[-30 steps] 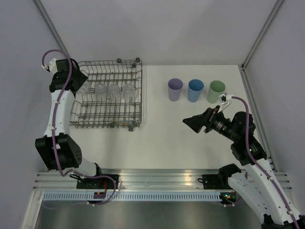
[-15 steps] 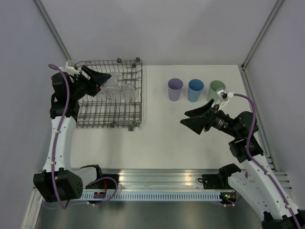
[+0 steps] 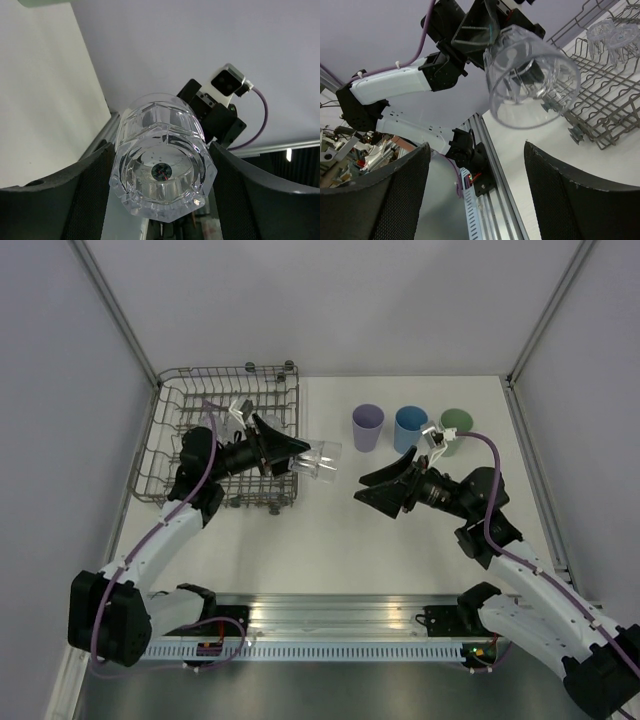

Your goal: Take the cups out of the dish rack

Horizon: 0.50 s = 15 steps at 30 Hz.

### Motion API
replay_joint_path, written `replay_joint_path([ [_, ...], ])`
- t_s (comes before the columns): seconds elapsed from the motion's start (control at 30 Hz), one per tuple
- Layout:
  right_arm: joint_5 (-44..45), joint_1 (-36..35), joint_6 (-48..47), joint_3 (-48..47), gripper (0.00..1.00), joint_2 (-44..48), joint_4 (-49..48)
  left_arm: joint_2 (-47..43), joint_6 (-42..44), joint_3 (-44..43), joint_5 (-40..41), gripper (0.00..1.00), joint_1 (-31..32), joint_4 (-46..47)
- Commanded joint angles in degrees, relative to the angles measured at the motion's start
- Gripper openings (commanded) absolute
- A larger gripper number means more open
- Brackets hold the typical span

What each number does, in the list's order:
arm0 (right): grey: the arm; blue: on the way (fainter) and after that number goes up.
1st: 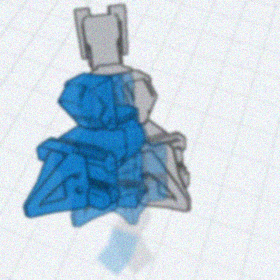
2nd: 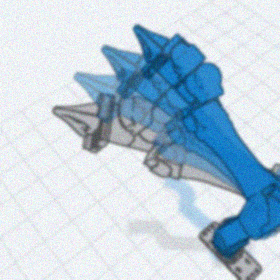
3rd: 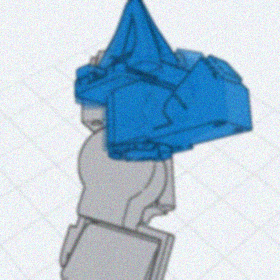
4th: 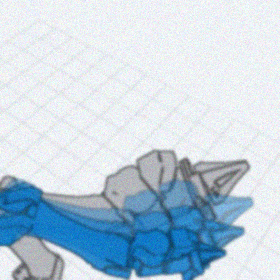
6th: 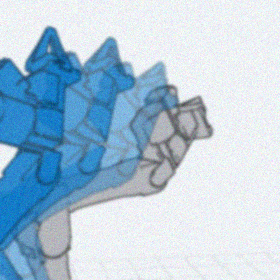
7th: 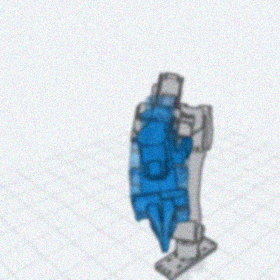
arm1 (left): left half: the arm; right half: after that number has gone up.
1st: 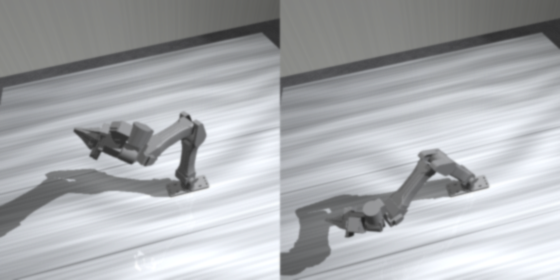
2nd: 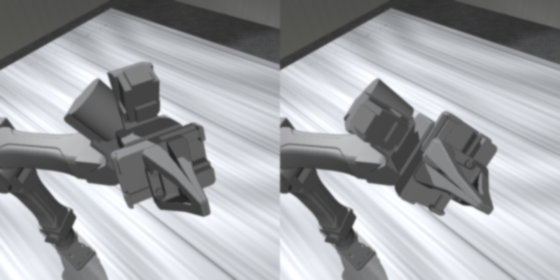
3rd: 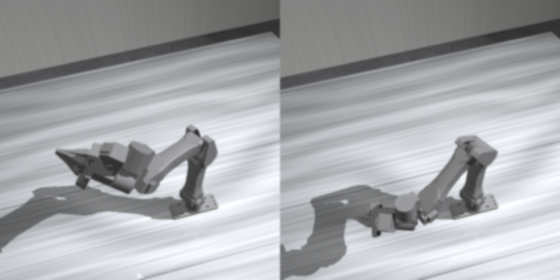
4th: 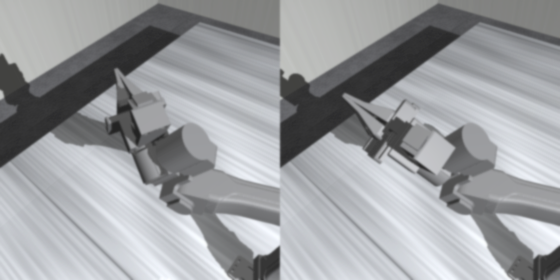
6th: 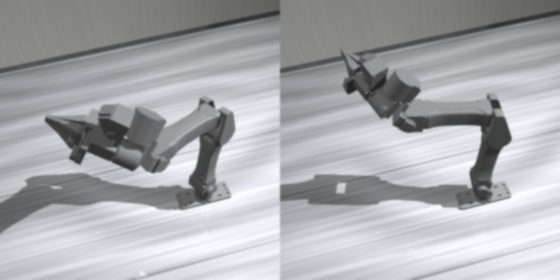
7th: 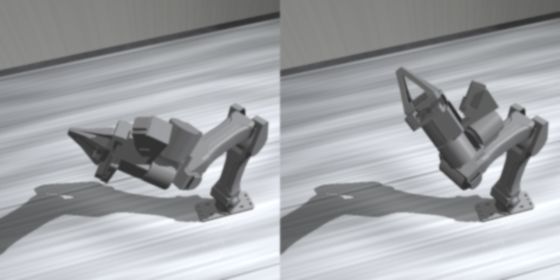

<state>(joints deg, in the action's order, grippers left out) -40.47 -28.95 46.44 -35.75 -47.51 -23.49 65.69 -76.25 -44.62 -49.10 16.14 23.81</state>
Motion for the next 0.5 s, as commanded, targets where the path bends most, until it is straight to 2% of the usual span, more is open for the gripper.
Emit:
replay_joint_path([
  [0.0,2.7,-1.3,-0.6,0.8,0.79,-0.9,-8.5,0.5,-7.8,2.5,1.4,0.02,4.5,12.9],
  [0.07,2.8,-2.6,-0.6,0.6,0.76,-2.2,-9.5,2.9,-9.4,3.7,2.3,0.02,7.8,14.8],
  [0.23,5.7,-5.4,-2.2,-0.5,0.68,-4.0,-7.8,9.4,-16.8,6.6,2.1,0.02,12.2,30.3],
  [0.27,5.8,-5.7,-2.3,-0.5,0.65,-4.1,-7.8,11.1,-17.4,6.7,2.1,0.02,12.9,31.5],
  [0.3,6.0,-5.9,-2.3,-0.6,0.54,-4.2,-7.6,11.7,-18.0,6.9,2.2,0.02,13.2,33.2],
  [0.4,6.4,-6.3,-2.7,-0.6,0.37,-3.4,-6.2,12.8,-17.7,7.1,2.3,0.02,13.6,33.7],
  [0.47,7.9,-6.4,-3.5,-0.6,0.36,-2.8,-4.1,12.6,-17.4,7.2,2.7,0.02,13.6,33.4],
])
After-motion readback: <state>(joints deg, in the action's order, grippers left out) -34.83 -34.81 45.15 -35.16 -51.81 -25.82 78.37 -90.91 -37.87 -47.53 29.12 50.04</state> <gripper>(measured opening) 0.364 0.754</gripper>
